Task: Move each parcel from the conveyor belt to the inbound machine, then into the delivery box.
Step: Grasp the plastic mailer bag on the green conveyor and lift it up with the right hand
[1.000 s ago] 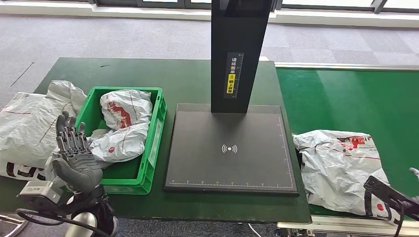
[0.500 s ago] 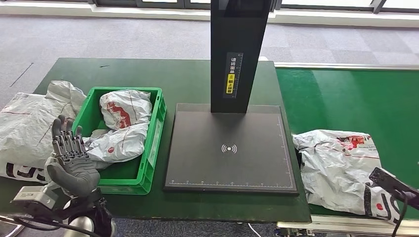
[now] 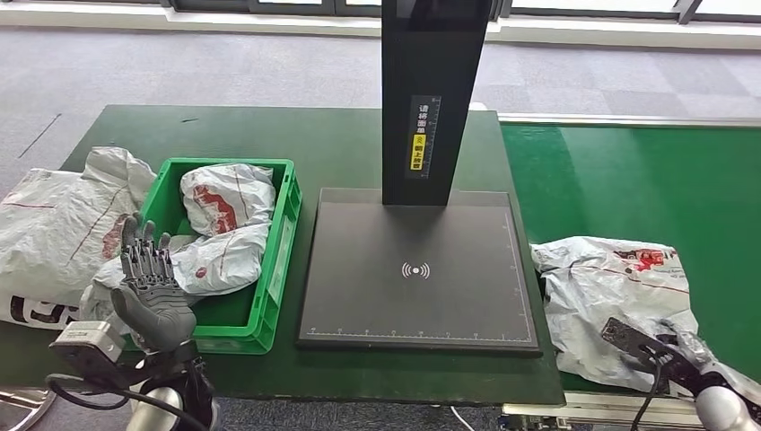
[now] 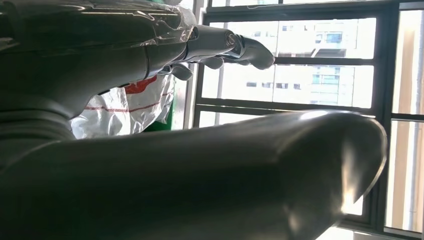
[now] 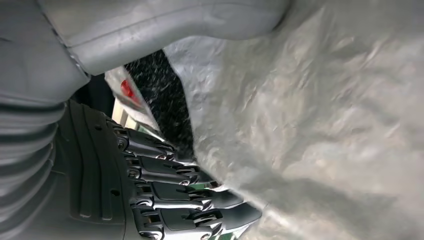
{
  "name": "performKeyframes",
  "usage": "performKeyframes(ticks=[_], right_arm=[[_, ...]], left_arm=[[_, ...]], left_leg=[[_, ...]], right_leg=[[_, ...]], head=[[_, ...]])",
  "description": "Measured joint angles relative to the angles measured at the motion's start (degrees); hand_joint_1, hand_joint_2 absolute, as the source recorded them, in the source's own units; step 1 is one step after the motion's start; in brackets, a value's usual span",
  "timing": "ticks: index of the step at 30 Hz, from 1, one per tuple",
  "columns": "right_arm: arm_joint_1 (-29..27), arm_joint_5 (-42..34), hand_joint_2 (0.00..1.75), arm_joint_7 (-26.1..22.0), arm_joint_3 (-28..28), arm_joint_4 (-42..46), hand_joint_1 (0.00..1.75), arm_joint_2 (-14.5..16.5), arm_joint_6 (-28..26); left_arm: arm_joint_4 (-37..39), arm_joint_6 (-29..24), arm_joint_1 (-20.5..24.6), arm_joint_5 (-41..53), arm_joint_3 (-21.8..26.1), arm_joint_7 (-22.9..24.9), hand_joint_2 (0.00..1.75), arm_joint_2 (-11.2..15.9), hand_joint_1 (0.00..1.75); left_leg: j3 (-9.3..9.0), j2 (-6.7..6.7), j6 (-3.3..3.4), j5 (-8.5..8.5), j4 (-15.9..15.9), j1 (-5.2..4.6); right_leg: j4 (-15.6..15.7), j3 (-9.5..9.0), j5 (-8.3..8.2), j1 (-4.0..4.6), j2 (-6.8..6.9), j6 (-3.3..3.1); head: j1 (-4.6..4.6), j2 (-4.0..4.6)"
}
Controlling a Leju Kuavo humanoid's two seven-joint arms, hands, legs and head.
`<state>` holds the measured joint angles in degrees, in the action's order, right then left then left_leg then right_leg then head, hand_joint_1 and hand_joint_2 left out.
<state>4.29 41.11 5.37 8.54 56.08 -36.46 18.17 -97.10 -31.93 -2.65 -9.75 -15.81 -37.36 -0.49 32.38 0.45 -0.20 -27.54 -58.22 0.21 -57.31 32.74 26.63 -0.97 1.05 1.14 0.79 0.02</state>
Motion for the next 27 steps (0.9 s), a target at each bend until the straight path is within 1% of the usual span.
performKeyframes(ticks=[5,13,17,21,24,26,27], right_arm=[[0.35,-1.12,1.75,0.28,1.8,0.0,0.0,0.51,0.88],[1.69,-2.72,1.75,-1.03,5.23,0.0,0.0,0.4,1.74],[1.88,-2.69,1.75,-1.53,6.31,0.01,1.75,0.33,1.77],[1.68,-2.36,1.75,-2.85,7.92,0.74,1.75,-0.22,1.17],[1.15,-2.87,1.75,-2.98,9.08,2.21,1.75,-0.72,0.65],[1.01,-3.09,1.75,-3.37,9.62,2.86,1.75,-0.87,-0.58],[1.17,-2.94,1.75,-3.75,9.88,3.01,1.75,-0.87,-2.06]], left_arm=[[1.14,-0.3,0.65,-0.49,-0.29,0.01,0.0,0.34,0.0],[1.9,-0.86,0.7,-1.09,-0.34,-0.26,0.0,0.72,0.0],[2.06,-0.86,0.7,-1.09,-0.34,-0.34,0.0,0.76,0.0],[2.18,-0.84,0.68,-1.15,-0.34,-0.37,0.0,0.85,0.0],[2.2,-0.67,0.66,-1.27,-0.34,-0.25,0.0,0.92,0.0],[2.18,-0.58,0.62,-1.27,-0.34,-0.05,0.0,0.93,0.0],[2.09,-0.66,0.49,-1.21,-0.34,0.05,0.0,0.93,0.0]], left_leg=[[0.02,0.0,0.0,-0.01,0.0,-0.01],[-0.01,0.02,0.0,0.0,0.0,-0.01],[-0.01,0.02,0.0,0.0,0.0,-0.01],[0.0,0.02,0.0,0.0,0.0,-0.01],[0.0,0.02,0.0,0.0,0.0,-0.01],[0.03,0.01,0.0,0.0,0.0,-0.01],[0.12,0.02,0.0,0.0,0.01,-0.01]], right_leg=[[0.01,0.0,0.01,-0.01,0.0,0.0],[0.01,0.0,0.01,-0.01,-0.01,0.0],[0.01,0.0,0.01,-0.01,-0.02,0.0],[0.01,0.0,0.01,-0.01,-0.02,0.0],[0.01,0.0,0.01,-0.01,-0.02,0.0],[0.0,0.0,0.01,-0.01,-0.01,0.0],[0.0,-0.01,0.01,-0.01,-0.02,0.0]], head=[[0.01,0.0],[0.01,0.0],[0.01,0.0],[0.01,0.0],[0.01,0.0],[0.0,0.0],[0.0,0.0]])
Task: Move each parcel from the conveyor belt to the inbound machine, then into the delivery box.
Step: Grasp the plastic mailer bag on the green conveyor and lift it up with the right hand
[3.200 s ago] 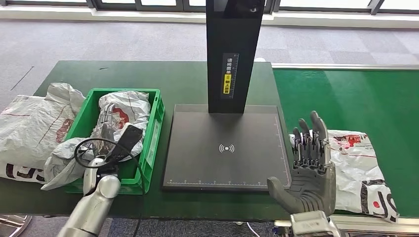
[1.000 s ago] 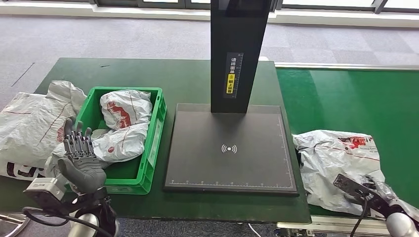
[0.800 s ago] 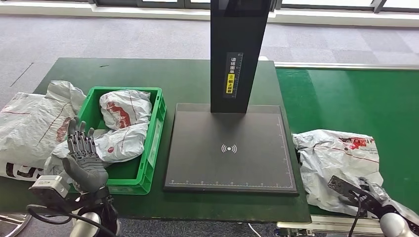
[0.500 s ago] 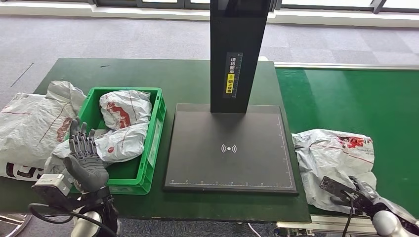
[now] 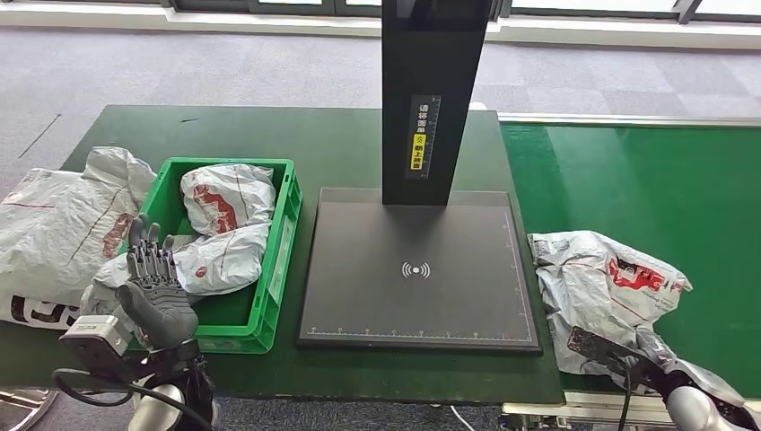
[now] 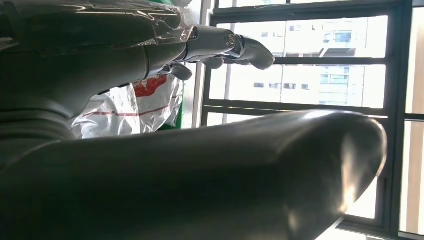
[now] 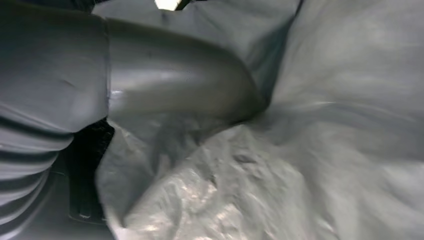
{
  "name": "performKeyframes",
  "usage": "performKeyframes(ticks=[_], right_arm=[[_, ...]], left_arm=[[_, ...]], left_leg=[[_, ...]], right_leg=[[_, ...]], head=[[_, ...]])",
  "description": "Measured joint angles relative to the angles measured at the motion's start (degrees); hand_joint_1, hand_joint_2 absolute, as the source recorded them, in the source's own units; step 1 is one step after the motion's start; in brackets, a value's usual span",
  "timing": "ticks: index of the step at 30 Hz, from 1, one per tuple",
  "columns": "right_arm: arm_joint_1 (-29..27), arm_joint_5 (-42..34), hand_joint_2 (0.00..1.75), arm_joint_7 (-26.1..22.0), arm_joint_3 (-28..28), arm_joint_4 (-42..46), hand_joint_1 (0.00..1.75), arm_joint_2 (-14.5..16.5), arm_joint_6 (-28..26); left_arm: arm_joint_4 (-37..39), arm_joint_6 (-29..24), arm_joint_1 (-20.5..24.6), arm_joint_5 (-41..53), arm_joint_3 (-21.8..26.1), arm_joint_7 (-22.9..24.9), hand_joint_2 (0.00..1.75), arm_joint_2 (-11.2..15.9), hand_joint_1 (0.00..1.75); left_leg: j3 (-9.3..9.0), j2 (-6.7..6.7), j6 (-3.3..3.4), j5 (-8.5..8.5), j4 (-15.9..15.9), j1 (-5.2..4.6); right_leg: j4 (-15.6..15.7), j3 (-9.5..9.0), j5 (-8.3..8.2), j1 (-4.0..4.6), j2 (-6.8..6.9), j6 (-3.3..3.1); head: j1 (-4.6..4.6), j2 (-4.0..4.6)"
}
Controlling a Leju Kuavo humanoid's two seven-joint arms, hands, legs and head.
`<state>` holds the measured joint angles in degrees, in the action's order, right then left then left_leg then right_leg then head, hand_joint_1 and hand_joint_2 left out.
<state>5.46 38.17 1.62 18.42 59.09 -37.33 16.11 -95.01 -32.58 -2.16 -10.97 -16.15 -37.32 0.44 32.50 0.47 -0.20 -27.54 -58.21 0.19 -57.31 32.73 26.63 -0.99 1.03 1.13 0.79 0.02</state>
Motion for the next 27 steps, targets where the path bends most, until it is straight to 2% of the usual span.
performKeyframes(ticks=[6,13,15,18,20,24,27], right_arm=[[1.75,3.69,1.75,-0.79,0.55,0.93,1.75,2.27,-14.61],[0.72,6.29,1.75,-2.13,-2.45,5.52,1.75,6.34,-26.2],[0.08,5.99,1.75,-3.29,-3.38,6.79,1.75,7.18,-29.36],[-1.8,4.87,1.75,-6.62,-5.31,9.62,1.75,8.6,-37.03],[-2.42,4.57,1.75,-7.68,-5.97,10.62,1.75,9.06,-39.37],[-9.69,4.67,1.75,-15.19,-11.84,24.19,1.75,13.27,-53.75],[-14.15,7.77,1.75,-18.09,-14.02,35.22,1.75,16.13,-55.93]], left_arm=[[-2.04,-0.43,-1.93,1.23,0.01,0.83,0.0,-0.02,0.0],[-3.21,-0.53,-2.89,1.6,0.07,1.14,0.0,-0.22,0.0],[-3.4,-0.67,-2.98,1.76,0.07,1.17,0.0,-0.3,0.0],[-3.71,-0.83,-3.16,2.26,0.09,1.28,0.0,-0.47,0.0],[-3.77,-0.84,-3.19,2.43,0.09,1.37,0.0,-0.54,0.0],[-3.9,-0.46,-3.15,3.92,0.09,2.73,0.0,-1.42,0.0],[-3.9,0.08,-2.99,4.53,0.09,3.31,0.0,-1.91,0.0]], left_leg=[[-0.12,0.08,-0.01,0.01,0.0,0.01],[-0.1,0.02,-0.01,0.02,0.01,0.02],[-0.09,-0.01,-0.01,0.02,0.01,0.02],[-0.08,-0.07,-0.01,0.02,0.0,0.02],[-0.08,-0.09,-0.01,0.02,0.0,0.02],[-0.04,-0.25,-0.03,0.0,0.01,0.03],[-0.06,-0.19,-0.09,-0.05,0.02,0.06]], right_leg=[[-0.01,0.03,-0.01,0.02,-0.04,-0.01],[-0.02,0.04,0.01,0.02,0.01,-0.02],[-0.02,0.04,0.01,0.02,0.03,-0.02],[-0.01,0.04,0.01,0.01,0.1,-0.02],[-0.01,0.04,0.02,0.01,0.12,-0.02],[-0.02,0.04,0.12,0.03,0.29,-0.09],[-0.02,0.05,0.16,0.05,0.23,-0.15]], head=[[0.01,0.0],[0.02,0.0],[0.02,0.0],[0.01,0.0],[0.01,0.0],[0.01,0.0],[0.01,0.0]])
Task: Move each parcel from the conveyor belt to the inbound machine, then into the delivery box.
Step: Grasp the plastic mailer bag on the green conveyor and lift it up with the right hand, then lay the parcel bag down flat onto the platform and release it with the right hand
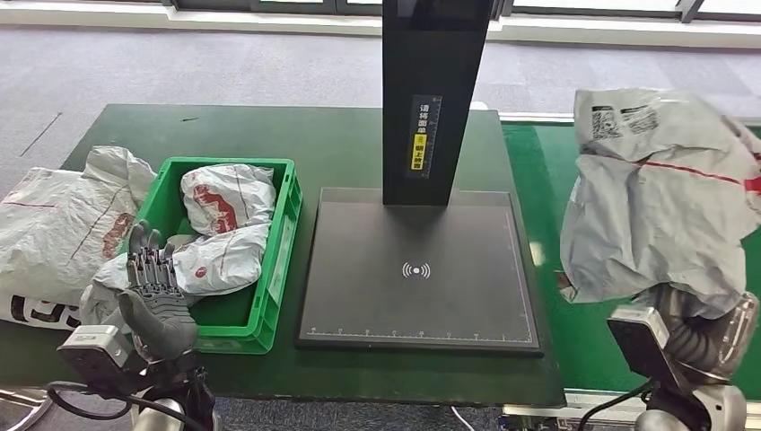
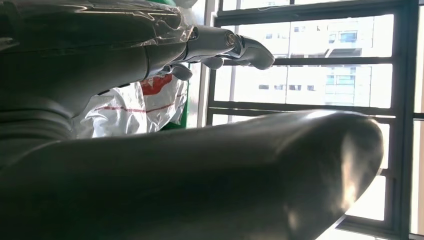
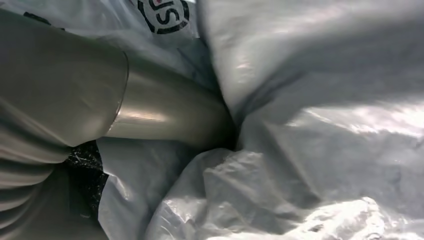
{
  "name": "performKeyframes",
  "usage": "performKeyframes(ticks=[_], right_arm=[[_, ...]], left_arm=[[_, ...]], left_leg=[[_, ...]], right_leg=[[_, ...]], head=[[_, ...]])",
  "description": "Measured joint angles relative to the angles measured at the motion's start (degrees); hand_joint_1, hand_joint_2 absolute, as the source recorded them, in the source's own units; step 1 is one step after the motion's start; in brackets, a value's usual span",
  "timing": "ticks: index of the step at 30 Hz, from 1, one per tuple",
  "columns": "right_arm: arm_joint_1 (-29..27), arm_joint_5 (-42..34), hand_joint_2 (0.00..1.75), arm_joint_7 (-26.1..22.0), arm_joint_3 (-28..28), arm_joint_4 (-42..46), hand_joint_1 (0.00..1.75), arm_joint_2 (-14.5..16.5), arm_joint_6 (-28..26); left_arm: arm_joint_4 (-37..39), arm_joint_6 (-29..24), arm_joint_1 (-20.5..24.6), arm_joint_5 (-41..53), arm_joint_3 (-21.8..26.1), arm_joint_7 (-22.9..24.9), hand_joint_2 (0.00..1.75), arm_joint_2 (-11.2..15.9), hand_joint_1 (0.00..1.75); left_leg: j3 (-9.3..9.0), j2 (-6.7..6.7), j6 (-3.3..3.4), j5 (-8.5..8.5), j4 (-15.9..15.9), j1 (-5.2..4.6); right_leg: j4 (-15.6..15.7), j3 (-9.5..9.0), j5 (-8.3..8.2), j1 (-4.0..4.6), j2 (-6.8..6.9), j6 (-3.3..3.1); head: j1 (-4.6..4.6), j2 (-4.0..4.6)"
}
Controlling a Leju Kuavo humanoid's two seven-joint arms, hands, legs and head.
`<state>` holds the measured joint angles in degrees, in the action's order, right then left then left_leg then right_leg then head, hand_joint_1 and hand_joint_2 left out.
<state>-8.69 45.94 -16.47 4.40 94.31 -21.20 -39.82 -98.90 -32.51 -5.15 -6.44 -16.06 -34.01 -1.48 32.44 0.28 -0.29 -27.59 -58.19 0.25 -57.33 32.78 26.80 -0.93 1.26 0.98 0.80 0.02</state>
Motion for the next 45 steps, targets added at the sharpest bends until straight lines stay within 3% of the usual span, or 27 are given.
performKeyframes(ticks=[5,8,12,18,22,25,30,31,34,35,45], right_arm=[[-2.58,-0.5,1.75,2.09,1.59,9.8,1.75,2.07,1.78],[-1.53,-3.87,1.75,3.22,4.38,9.68,1.75,3.14,7.46],[2.52,-6.8,1.75,4.85,9.82,2.94,1.75,6.94,15.83],[5.95,-7.17,1.75,5.4,15.58,-4.37,1.75,10.23,16.52],[8.19,-7.88,1.75,9.38,17.42,-8.33,1.75,11.67,22.63],[11.37,-8.42,1.75,11.43,19.39,-15.92,1.75,14.71,27.0],[15.62,-9.05,1.75,12.07,22.09,-27.13,1.75,19.65,29.01],[16.17,-9.09,1.75,12.08,22.32,-28.4,1.56,20.22,29.12],[17.57,-9.11,1.75,12.08,22.88,-31.12,0.25,21.34,29.62],[18.05,-9.07,1.75,12.1,23.04,-31.79,0.0,21.6,29.69],[22.34,-11.99,1.75,10.15,23.71,-35.95,0.0,22.35,27.22]], left_arm=[[-0.03,0.78,0.13,0.19,0.0,0.31,0.0,-0.53,0.0],[-0.1,1.13,0.16,0.32,0.0,0.62,0.0,-0.76,0.0],[-0.11,1.53,0.58,0.88,-0.02,1.58,0.0,-1.09,0.0],[-0.11,1.51,0.79,1.16,-0.02,2.14,0.0,-1.32,0.0],[0.07,1.84,1.15,1.47,-0.16,3.06,0.0,-1.32,0.0],[0.56,2.11,1.88,2.18,-0.82,4.31,0.0,-1.38,0.0],[1.34,2.06,2.58,3.0,-1.97,5.62,0.0,-1.64,0.0],[1.45,2.02,2.62,3.05,-2.11,5.7,0.0,-1.67,0.0],[1.71,1.73,2.75,3.39,-2.39,6.01,0.0,-1.72,0.0],[1.82,1.59,2.83,3.53,-2.44,6.13,0.0,-1.73,0.0],[4.17,0.14,5.05,4.24,-2.47,6.41,0.0,-2.26,0.0]], left_leg=[[-0.05,0.17,-0.02,-0.01,0.01,0.02],[-0.05,0.28,-0.02,-0.01,0.01,0.03],[-0.17,0.46,-0.06,0.06,0.01,0.06],[-0.15,0.33,-0.12,0.14,0.01,0.07],[-0.12,0.38,-0.14,0.1,0.01,0.08],[-0.12,0.41,-0.16,0.12,0.01,0.1],[-0.13,0.38,-0.23,0.19,0.01,0.12],[-0.12,0.38,-0.24,0.19,0.01,0.13],[-0.11,0.38,-0.24,0.19,0.01,0.13],[-0.11,0.38,-0.24,0.19,0.01,0.13],[-0.11,0.37,-0.24,0.2,0.0,0.12]], right_leg=[[0.0,-0.01,0.01,0.01,-0.18,-0.02],[0.01,-0.06,-0.01,0.01,-0.27,-0.02],[0.0,-0.05,-0.12,0.05,-0.43,-0.08],[-0.07,-0.02,-0.14,0.06,-0.34,-0.1],[-0.07,0.03,-0.13,0.07,-0.41,-0.11],[-0.07,0.05,-0.15,0.09,-0.44,-0.13],[-0.1,0.06,-0.19,0.11,-0.4,-0.18],[-0.11,0.06,-0.19,0.12,-0.4,-0.18],[-0.12,0.07,-0.19,0.12,-0.41,-0.18],[-0.12,0.07,-0.19,0.11,-0.41,-0.18],[-0.11,0.08,-0.24,0.11,-0.4,-0.2]], head=[[-0.01,0.0],[-0.01,0.0],[0.01,0.0],[0.01,0.0],[0.01,0.0],[0.01,0.0],[0.01,0.0],[0.01,0.0],[0.01,0.0],[0.01,0.0],[0.01,0.0]])
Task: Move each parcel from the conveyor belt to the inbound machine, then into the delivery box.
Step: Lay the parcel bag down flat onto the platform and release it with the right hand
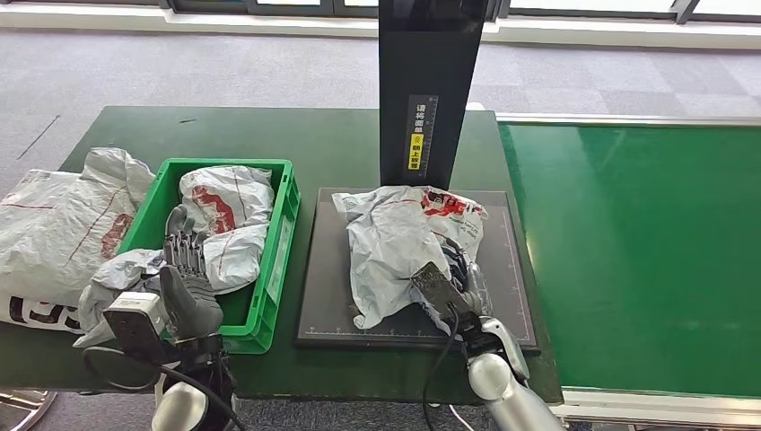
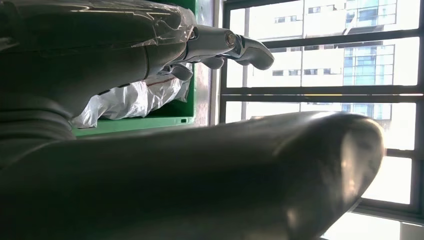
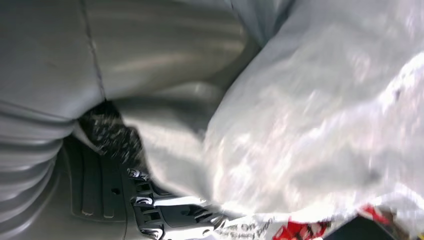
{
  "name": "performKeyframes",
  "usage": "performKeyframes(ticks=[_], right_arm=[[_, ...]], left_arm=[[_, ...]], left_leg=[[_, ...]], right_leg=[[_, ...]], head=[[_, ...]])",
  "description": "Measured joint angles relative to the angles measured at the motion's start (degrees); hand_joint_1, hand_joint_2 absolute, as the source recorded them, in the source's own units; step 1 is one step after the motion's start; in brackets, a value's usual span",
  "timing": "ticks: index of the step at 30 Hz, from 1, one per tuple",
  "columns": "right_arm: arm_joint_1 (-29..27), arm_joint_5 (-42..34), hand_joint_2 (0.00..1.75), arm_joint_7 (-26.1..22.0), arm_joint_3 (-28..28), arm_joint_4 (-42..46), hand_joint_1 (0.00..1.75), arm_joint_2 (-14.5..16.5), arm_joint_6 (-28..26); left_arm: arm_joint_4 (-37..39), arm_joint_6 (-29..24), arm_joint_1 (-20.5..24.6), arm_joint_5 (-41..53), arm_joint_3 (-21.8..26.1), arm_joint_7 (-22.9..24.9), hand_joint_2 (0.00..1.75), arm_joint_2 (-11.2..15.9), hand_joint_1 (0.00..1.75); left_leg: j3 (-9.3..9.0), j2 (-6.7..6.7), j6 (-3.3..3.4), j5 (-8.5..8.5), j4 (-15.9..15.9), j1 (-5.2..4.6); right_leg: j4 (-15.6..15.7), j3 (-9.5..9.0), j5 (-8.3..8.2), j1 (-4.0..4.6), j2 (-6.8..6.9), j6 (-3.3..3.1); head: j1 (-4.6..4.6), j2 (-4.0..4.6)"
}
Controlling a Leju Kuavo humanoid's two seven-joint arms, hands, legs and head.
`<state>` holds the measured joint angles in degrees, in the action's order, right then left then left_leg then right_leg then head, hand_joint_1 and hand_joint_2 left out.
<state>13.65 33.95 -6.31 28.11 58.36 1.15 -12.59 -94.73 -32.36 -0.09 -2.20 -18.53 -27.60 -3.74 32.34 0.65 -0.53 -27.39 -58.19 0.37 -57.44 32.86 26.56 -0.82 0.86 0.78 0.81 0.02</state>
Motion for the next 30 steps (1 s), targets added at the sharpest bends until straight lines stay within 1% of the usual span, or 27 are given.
performKeyframes(ticks=[7,17,21,24,28,30], right_arm=[[0.01,-0.25,1.75,-0.25,0.0,0.02,0.0,-0.03,-0.6],[0.0,-0.27,1.75,-0.25,0.0,0.04,0.0,-0.04,-0.61],[-0.53,-1.25,1.75,-1.38,0.0,1.26,0.0,-0.19,-1.49],[-2.5,-2.92,1.75,-2.98,0.0,5.95,0.0,-1.03,-2.92],[-7.37,-5.1,1.75,-4.97,0.0,16.23,0.0,-3.08,-4.2],[-10.34,-5.68,1.75,-5.38,0.0,21.77,0.0,-4.28,-4.39]], left_arm=[[1.28,-0.07,1.06,0.08,0.0,-0.01,0.0,-0.19,0.0],[1.9,-0.07,1.2,0.13,0.0,-0.03,0.0,-0.33,0.0],[2.23,-0.52,1.26,0.3,0.0,-0.45,0.0,-0.37,0.0],[2.31,-1.22,1.32,0.52,0.01,-1.29,0.0,-0.38,0.0],[1.99,-1.72,1.29,0.67,0.0,-1.85,0.0,-0.39,0.0],[1.22,-1.76,1.07,1.13,-0.03,-1.15,0.0,-0.38,0.0]], left_leg=[[0.01,0.0,0.0,0.0,0.0,0.0],[0.02,0.01,0.0,0.0,0.0,0.0],[0.01,0.01,0.0,0.0,0.0,0.0],[0.03,0.0,0.0,-0.01,0.0,0.0],[0.1,0.0,0.01,-0.03,0.0,0.0],[0.12,-0.01,0.02,-0.06,0.0,0.0]], right_leg=[[0.0,0.03,0.0,0.0,-0.01,-0.01],[0.0,0.03,0.0,0.0,-0.01,0.0],[0.0,0.05,0.0,0.0,-0.01,-0.01],[0.0,0.07,0.0,0.0,0.0,-0.01],[0.02,0.12,0.02,0.0,0.0,-0.01],[0.03,0.14,0.03,0.0,0.0,-0.01]], head=[[0.0,0.0],[0.0,0.0],[0.0,0.0],[0.0,0.0],[0.0,0.0],[0.0,0.0]])
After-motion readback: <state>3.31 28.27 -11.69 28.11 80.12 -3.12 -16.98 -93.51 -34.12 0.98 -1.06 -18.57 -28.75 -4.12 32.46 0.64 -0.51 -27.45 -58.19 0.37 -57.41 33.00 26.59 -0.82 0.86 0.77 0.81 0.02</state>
